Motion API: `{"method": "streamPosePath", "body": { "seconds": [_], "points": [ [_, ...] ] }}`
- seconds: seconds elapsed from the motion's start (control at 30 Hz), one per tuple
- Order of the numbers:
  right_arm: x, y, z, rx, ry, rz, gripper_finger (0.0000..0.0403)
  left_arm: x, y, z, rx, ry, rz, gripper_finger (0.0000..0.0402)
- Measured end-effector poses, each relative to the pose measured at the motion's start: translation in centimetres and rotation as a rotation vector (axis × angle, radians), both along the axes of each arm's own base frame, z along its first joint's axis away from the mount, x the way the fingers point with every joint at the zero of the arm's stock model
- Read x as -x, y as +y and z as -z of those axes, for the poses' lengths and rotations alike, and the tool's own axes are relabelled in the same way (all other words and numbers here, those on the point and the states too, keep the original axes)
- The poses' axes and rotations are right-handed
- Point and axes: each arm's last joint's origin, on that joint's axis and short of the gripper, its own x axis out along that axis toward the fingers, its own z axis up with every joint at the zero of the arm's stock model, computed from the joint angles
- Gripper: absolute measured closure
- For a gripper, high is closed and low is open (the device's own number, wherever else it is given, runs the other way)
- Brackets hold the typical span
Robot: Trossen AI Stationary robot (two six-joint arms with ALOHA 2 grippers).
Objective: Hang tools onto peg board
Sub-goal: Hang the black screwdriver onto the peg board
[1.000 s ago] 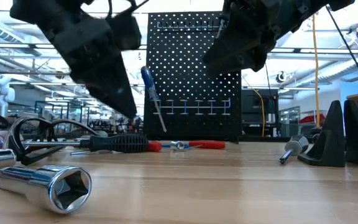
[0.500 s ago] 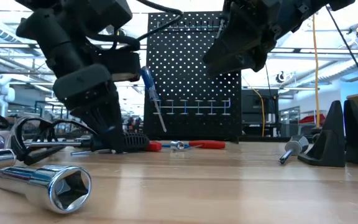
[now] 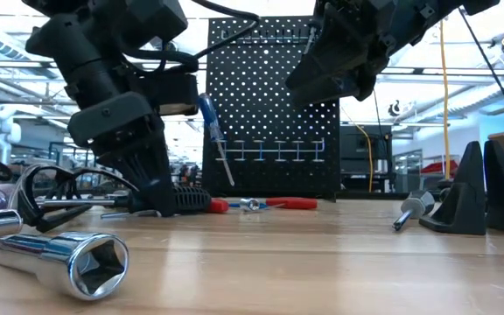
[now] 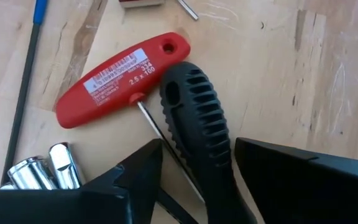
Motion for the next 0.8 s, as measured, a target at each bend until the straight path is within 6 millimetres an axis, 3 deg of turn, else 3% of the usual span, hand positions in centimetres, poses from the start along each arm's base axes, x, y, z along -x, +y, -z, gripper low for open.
{"method": "streamPosePath", "body": {
  "seconds": [0.3,0.43,0.8],
  "points": [
    [0.0,0.0,0.0,0.0,0.0,0.0,0.0172,-0.1,0.2,0.0,-0.006,0.003,0.019,0.0296],
    [0.0,0.0,0.0,0.0,0.0,0.0,0.0172,-0.2,0.2,-1.0,-0.01,-0.022,0.045,0.0309],
    [0.1,0.0,-0.1,0.007,0.008,-0.023,0.0172,-1.6,-0.6,-8.1,0.082,-0.409,0.18,0.0304]
  ]
}}
